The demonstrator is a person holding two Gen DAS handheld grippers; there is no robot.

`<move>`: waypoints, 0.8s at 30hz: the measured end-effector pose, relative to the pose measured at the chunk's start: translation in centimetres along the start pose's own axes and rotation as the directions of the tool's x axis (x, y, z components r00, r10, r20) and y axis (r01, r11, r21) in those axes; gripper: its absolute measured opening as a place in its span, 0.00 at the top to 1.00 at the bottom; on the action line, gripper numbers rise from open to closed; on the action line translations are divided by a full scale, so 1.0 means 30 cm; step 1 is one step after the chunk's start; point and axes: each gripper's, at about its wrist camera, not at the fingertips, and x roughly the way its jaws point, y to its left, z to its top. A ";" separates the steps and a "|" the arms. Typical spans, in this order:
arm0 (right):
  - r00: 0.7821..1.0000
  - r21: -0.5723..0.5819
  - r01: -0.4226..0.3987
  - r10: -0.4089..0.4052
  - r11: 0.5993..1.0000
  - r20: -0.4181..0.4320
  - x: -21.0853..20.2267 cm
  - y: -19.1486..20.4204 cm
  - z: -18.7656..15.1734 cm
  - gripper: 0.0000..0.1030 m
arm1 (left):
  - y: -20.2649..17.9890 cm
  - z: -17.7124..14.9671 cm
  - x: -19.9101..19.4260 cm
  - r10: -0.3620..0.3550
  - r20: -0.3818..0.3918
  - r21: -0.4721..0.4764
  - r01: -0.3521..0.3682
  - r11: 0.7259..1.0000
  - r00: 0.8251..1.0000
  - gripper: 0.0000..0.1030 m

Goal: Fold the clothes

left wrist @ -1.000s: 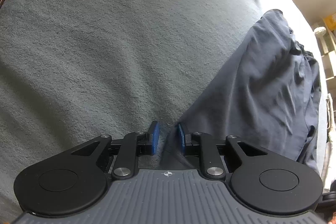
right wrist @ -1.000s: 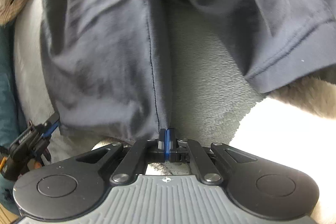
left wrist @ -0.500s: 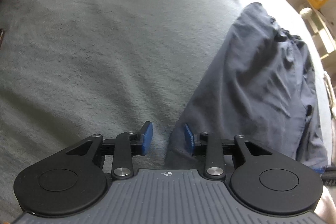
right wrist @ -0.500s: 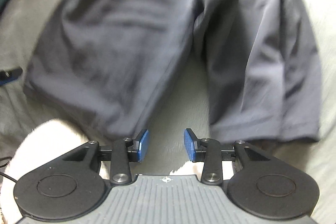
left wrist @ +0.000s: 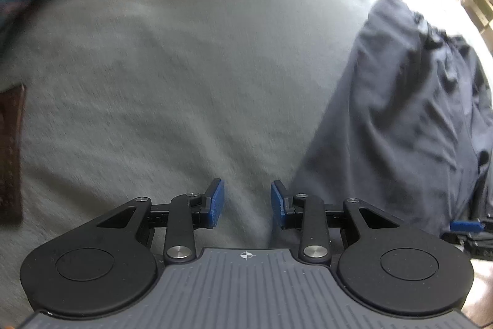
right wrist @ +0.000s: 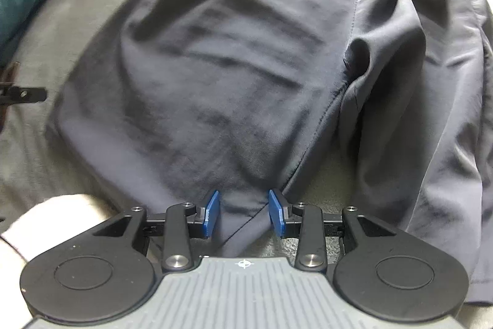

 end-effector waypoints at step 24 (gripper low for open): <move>0.917 -0.148 0.051 0.013 0.988 0.399 0.042 -0.208 1.025 0.63 | -0.165 0.074 0.174 -0.022 -0.010 0.133 0.023 0.991 1.000 0.64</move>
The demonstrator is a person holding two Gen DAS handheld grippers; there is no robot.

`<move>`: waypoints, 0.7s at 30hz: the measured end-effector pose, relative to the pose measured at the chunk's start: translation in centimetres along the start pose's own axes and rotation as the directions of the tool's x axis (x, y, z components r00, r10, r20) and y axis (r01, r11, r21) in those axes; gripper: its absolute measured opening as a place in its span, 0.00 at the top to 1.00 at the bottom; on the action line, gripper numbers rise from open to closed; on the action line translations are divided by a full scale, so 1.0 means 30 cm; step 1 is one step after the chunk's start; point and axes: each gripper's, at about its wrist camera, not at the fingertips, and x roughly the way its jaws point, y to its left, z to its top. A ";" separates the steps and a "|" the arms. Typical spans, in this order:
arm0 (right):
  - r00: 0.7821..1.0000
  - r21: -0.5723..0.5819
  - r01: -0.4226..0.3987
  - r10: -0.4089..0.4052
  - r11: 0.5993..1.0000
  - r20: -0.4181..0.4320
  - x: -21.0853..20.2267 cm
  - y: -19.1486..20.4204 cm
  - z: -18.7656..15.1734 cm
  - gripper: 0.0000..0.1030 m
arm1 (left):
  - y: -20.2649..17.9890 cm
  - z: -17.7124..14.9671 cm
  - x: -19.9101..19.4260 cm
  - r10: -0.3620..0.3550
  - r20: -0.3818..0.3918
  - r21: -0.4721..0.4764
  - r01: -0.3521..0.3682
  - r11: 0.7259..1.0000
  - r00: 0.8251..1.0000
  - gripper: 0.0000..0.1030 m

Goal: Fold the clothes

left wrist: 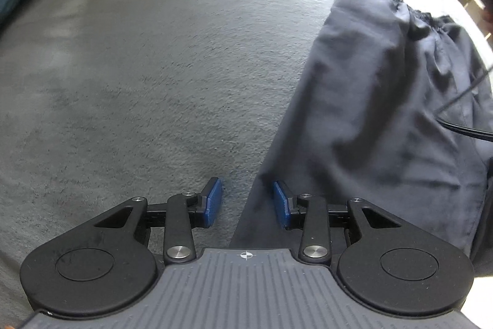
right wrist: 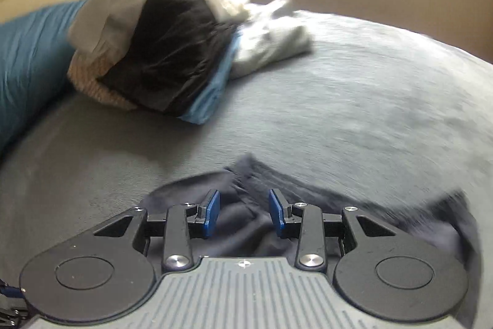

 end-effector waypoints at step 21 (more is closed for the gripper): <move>0.993 0.136 0.093 -0.081 0.986 -0.088 0.238 -0.018 0.028 0.86 | 0.006 -0.026 -0.020 0.045 0.034 0.005 -0.045 0.999 0.998 0.63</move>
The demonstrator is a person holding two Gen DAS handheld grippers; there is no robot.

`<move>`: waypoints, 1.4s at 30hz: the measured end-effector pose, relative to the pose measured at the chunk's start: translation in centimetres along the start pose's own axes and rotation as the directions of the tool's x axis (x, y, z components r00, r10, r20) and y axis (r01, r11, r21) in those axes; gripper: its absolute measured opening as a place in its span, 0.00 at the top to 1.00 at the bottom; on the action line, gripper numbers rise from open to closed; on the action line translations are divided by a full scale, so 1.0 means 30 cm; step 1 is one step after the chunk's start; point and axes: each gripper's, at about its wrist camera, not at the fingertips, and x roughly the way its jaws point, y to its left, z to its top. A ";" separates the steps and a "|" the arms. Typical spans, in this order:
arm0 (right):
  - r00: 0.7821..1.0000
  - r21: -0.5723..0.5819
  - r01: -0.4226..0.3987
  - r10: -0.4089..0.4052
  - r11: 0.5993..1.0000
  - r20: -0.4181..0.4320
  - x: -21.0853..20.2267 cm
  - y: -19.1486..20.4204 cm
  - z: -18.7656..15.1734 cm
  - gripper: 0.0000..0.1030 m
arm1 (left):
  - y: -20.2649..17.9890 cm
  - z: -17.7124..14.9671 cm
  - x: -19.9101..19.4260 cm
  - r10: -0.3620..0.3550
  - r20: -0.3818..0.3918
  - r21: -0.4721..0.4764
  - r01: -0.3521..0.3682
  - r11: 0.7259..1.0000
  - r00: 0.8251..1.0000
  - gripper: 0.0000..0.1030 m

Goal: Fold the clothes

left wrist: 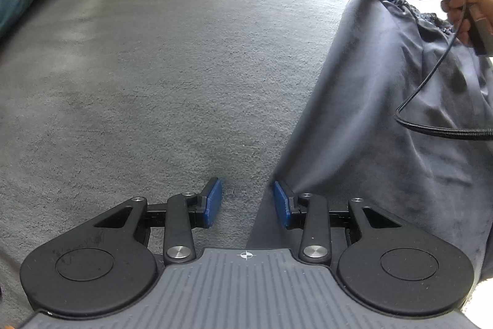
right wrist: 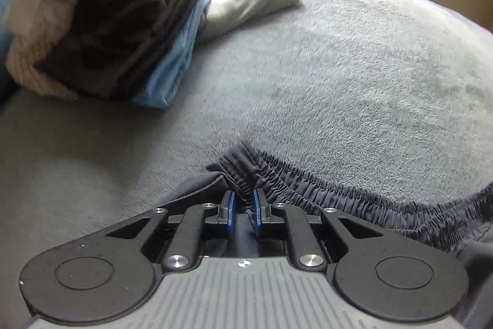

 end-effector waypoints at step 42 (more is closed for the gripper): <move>0.997 0.655 0.059 -0.013 0.753 -0.076 -0.866 -0.876 -0.992 0.62 | -0.211 0.130 -0.129 0.020 0.079 -0.091 -0.012 0.996 0.997 0.45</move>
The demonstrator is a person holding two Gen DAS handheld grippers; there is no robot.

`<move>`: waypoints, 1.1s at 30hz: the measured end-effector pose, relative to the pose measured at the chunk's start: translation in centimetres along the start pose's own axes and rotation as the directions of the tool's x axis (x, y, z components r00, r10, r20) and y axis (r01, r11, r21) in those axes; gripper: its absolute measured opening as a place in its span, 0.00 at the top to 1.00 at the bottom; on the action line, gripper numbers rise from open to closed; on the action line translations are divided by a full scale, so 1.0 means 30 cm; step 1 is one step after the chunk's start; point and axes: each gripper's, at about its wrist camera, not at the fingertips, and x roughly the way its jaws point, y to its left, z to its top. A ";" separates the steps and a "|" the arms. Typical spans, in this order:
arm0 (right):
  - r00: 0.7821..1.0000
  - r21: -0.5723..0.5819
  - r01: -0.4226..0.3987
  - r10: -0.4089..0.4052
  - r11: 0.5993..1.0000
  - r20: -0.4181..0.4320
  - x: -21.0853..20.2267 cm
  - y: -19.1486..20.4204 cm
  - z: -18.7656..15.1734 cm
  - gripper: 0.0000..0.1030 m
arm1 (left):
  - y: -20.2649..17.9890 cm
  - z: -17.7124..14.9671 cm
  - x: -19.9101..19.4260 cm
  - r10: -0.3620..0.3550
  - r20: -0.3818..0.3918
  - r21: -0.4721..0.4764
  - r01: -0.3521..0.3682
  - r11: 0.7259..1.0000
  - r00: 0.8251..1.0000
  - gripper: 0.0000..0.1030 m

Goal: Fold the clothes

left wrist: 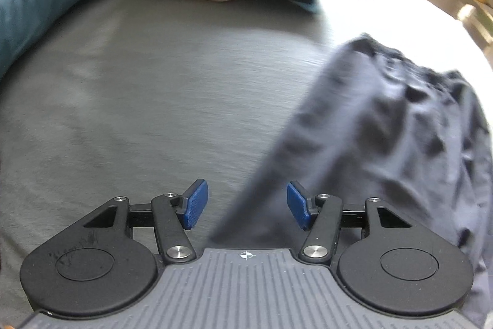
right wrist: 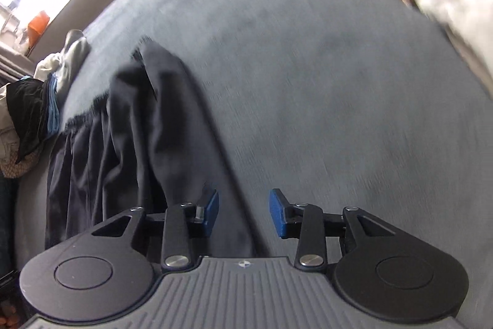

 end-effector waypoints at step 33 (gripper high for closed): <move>0.965 -0.961 0.234 -0.151 0.145 0.212 -0.082 0.232 -0.700 0.63 | -0.769 -0.412 -0.105 -0.241 -0.312 0.520 0.377 0.766 0.919 0.46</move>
